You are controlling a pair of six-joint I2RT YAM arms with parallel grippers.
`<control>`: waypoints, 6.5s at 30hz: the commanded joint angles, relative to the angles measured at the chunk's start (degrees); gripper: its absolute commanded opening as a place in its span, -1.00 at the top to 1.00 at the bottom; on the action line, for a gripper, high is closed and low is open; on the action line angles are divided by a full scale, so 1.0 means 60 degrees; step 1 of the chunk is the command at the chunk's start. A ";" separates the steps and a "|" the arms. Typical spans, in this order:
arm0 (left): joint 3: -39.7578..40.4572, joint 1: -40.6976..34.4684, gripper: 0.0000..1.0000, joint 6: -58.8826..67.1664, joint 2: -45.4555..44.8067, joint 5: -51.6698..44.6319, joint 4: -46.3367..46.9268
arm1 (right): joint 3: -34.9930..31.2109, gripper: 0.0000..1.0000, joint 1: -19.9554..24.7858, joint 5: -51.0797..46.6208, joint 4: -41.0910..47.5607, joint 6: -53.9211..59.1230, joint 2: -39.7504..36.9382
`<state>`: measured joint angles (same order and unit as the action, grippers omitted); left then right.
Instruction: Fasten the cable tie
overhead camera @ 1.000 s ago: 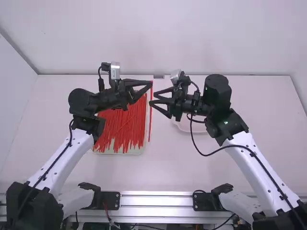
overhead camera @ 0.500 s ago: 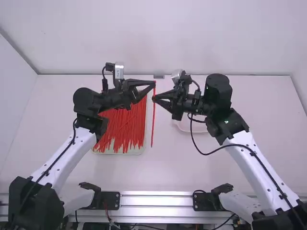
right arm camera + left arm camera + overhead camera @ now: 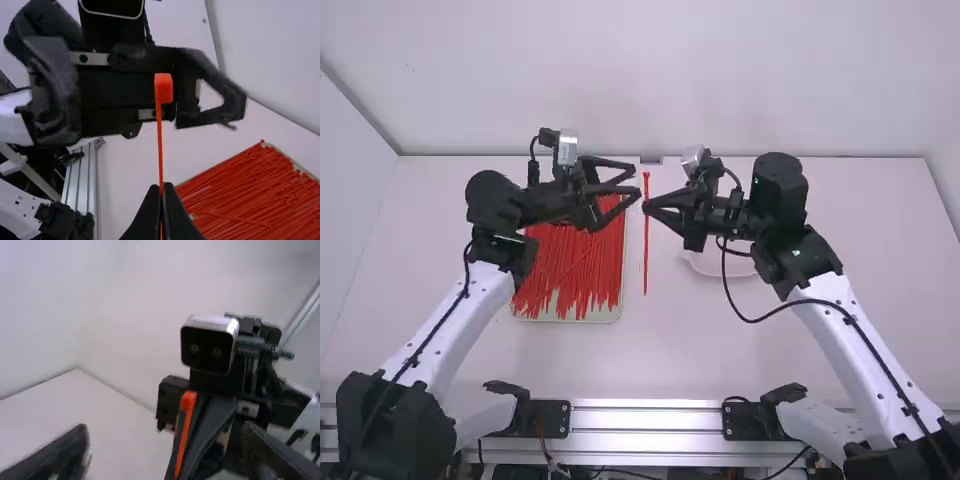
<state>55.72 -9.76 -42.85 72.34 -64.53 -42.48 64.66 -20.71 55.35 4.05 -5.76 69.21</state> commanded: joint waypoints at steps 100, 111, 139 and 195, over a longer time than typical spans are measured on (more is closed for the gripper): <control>0.4018 0.1013 0.96 0.2036 0.2375 -0.1056 0.2973 | 0.0135 -0.97 0.1545 -0.0488 0.0142 0.0357 0.0022; 0.6349 0.1027 0.96 -0.0142 0.4076 -0.0550 0.5574 | -0.0739 -0.97 0.1628 -0.0448 -0.1122 0.5982 0.0018; 0.6328 0.1049 0.95 -0.5370 0.4178 -0.2182 0.6495 | -0.0918 -0.96 -0.0346 0.1483 -0.1708 1.4080 -0.0193; 0.6328 0.0353 0.95 -0.5901 0.4178 -0.0794 0.6502 | -0.0918 1.00 0.0211 0.3479 -0.1865 1.4284 -0.0357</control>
<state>92.31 -7.73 -79.72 97.41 -69.32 -3.25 59.53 -19.29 76.05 -7.07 80.14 67.92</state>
